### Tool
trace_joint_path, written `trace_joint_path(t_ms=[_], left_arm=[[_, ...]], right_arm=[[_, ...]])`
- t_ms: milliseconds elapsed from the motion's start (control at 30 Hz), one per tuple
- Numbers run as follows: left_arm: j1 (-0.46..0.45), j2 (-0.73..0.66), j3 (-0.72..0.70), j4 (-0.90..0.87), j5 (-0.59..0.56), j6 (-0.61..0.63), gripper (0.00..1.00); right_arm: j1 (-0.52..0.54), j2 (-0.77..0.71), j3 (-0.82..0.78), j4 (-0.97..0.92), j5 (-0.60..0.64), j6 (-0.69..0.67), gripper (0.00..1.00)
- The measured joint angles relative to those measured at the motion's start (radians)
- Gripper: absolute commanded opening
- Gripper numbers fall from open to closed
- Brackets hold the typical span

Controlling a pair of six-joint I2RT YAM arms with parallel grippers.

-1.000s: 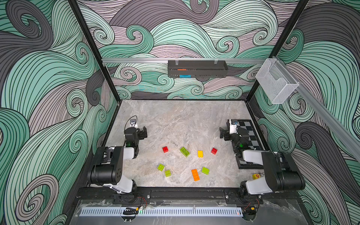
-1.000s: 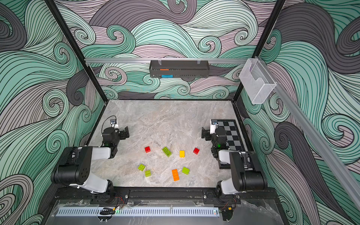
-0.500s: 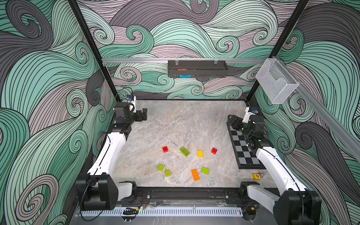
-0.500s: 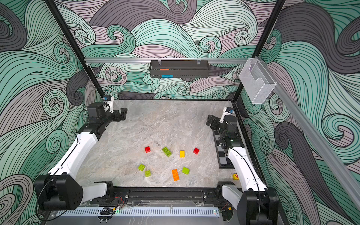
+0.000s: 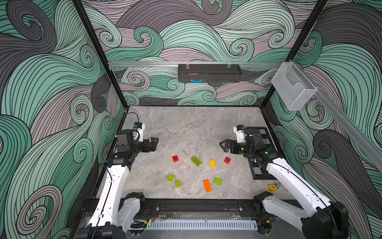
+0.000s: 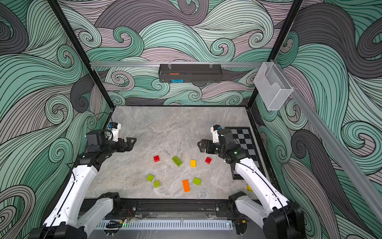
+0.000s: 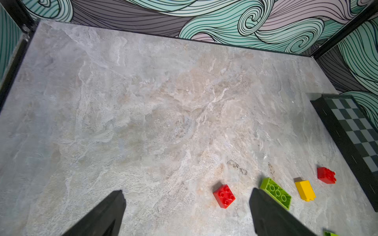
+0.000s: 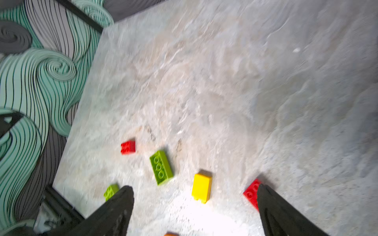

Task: Assemble a giraffe with lego
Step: Adjust the lego brick at the center of the board.

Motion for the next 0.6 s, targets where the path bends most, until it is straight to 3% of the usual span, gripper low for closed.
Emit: trace_joint_path(t_ms=[267, 600], left_arm=[[-0.023, 0.016, -0.020, 0.056, 0.039, 0.002, 0.99], [-0.028, 0.015, -0.020, 0.059, 0.040, 0.006, 0.99]], right_arm=[[0.295, 0.163, 0.027, -0.043, 0.095, -0.037, 0.92], [0.394, 0.344, 0.095, -0.097, 0.203, -0.048, 0.85]])
